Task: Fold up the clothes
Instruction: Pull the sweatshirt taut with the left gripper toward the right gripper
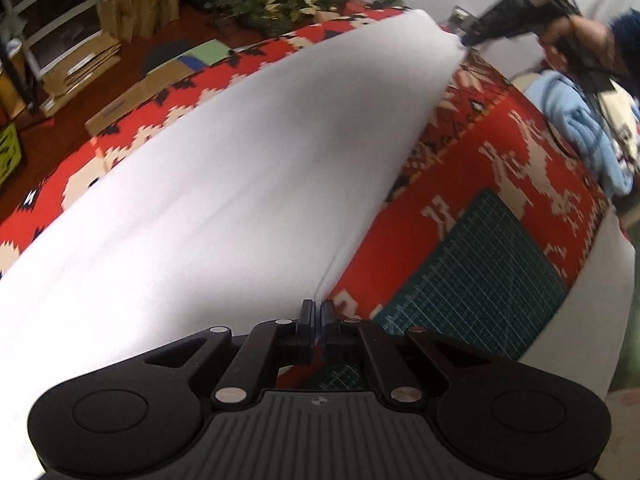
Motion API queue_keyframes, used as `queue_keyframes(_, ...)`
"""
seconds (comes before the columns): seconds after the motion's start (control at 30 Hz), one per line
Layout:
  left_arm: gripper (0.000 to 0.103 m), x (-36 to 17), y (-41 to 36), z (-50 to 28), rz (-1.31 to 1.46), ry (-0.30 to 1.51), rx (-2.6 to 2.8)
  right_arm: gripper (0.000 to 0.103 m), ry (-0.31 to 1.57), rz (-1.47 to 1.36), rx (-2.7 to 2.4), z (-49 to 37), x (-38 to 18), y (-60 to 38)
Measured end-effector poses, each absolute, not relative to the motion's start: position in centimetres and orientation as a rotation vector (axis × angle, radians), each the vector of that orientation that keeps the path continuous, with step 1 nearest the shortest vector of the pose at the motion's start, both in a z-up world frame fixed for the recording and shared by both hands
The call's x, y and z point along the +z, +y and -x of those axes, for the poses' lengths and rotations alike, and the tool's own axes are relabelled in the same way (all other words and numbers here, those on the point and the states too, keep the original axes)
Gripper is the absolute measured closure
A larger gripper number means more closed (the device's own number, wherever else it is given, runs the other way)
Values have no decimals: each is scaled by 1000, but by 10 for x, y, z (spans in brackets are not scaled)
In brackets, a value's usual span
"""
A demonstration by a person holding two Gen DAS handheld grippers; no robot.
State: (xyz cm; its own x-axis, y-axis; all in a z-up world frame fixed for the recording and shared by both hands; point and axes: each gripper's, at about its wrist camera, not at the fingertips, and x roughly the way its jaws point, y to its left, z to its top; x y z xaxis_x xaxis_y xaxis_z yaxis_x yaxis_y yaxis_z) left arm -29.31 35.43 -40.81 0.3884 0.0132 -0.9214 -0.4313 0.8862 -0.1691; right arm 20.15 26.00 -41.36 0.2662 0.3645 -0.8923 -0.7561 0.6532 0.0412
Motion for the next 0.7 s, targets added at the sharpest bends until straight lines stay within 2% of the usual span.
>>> queue_keyframes(0.2, 100, -413, 354, 290, 441, 1148, 329, 100, 1062, 428, 801, -204, -416, 257)
queue_keyframes(0.23, 100, -413, 354, 290, 440, 1148, 332, 98, 1041, 418, 796, -207, -411, 258)
queue_keyframes(0.3, 100, -412, 356, 290, 449, 1149, 338, 79, 999, 393, 804, -213, -401, 263)
queue_keyframes(0.57, 100, -412, 356, 287, 453, 1158, 356, 74, 1023, 454, 965, -230, -407, 327)
queue_keyframes(0.63, 100, -411, 355, 288, 448, 1156, 355, 80, 1043, 500, 956, -229, -412, 339)
queue_keyframes(0.67, 100, -410, 354, 287, 440, 1153, 355, 100, 1028, 522, 958, -226, -412, 342)
queue_keyframes(0.7, 100, -408, 353, 286, 432, 1151, 356, 103, 1013, 544, 961, -223, -412, 346)
